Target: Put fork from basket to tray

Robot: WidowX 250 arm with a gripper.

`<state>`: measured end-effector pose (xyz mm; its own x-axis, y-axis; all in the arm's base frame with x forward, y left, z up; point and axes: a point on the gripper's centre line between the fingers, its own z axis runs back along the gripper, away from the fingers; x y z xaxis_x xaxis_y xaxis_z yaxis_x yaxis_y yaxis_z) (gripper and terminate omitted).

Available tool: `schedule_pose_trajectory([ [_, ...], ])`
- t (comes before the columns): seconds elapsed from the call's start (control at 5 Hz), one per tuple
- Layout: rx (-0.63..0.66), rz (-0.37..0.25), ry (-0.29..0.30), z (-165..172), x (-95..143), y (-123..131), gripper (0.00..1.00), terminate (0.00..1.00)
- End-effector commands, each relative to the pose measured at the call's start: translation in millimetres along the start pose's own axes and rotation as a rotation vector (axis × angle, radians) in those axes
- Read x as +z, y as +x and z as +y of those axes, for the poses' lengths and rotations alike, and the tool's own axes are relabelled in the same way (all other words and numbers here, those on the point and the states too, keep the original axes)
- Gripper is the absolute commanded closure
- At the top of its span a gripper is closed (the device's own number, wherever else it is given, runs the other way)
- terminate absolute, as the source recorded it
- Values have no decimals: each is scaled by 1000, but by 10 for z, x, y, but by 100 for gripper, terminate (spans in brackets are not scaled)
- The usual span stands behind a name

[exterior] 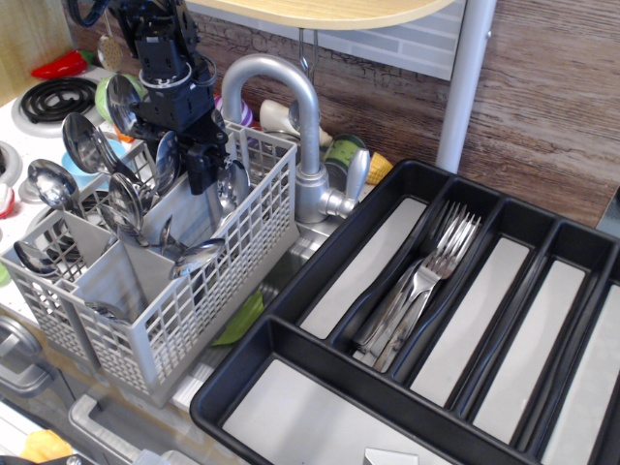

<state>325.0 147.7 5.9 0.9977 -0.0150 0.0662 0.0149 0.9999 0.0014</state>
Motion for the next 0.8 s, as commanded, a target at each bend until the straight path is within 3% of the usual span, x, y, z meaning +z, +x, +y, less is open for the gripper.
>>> schedule_pose_trajectory([
  [0.0,7,-4,-7,-26,370,89,100,0],
  [0.2,40,57,50,-193,825,101,100,0],
  [0.6,65,251,280,-709,1663,-36,100,0],
])
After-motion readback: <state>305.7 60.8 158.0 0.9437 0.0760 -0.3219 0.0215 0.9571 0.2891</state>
